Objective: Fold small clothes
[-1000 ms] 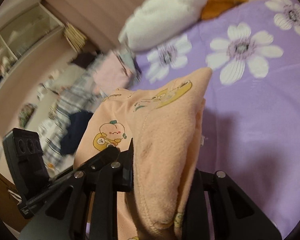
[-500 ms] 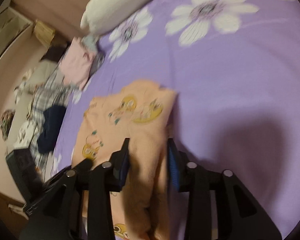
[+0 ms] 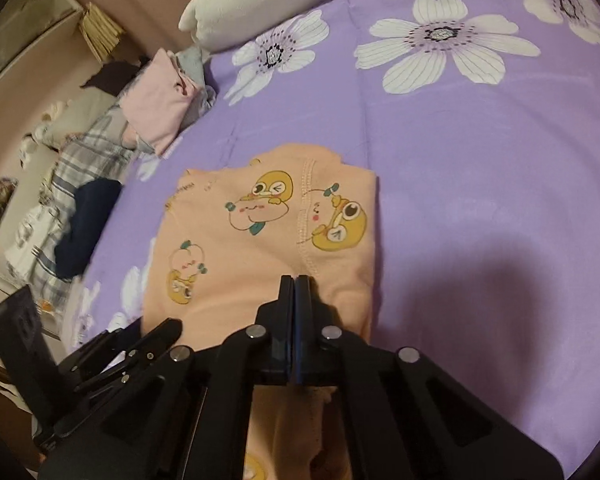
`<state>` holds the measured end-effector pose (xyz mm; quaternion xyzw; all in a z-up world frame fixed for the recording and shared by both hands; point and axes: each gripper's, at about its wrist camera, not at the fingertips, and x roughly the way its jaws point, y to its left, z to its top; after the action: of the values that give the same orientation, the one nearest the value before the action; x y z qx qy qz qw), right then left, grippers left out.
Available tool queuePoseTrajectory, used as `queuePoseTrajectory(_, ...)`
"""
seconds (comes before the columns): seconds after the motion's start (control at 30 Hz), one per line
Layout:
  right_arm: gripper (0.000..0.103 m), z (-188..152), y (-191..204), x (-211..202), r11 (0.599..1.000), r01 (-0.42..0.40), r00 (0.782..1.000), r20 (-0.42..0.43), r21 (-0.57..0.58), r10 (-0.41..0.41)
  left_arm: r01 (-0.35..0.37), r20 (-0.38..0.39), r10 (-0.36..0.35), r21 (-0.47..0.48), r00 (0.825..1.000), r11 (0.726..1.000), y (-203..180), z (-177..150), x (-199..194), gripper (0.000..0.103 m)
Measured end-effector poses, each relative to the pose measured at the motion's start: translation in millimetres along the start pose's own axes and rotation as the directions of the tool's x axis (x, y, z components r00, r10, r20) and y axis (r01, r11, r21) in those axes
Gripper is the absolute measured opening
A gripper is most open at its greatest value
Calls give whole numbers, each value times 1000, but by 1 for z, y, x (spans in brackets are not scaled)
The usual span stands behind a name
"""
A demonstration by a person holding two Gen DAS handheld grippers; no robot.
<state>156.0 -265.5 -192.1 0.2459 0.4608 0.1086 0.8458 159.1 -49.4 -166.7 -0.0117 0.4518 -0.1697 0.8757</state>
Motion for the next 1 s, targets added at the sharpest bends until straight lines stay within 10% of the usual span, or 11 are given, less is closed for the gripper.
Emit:
queuePoseTrajectory(0.9,8,-69,44,-41,961,218,976,25,-170,-217,-108,-44,106,-41,993,993,-19,-49,-41,37)
queuePoseTrajectory(1.0,8,-59,66,-80,948,255,965,113,-190,-237,-147,51,149,-46,987,988,-21,-33,-87,37)
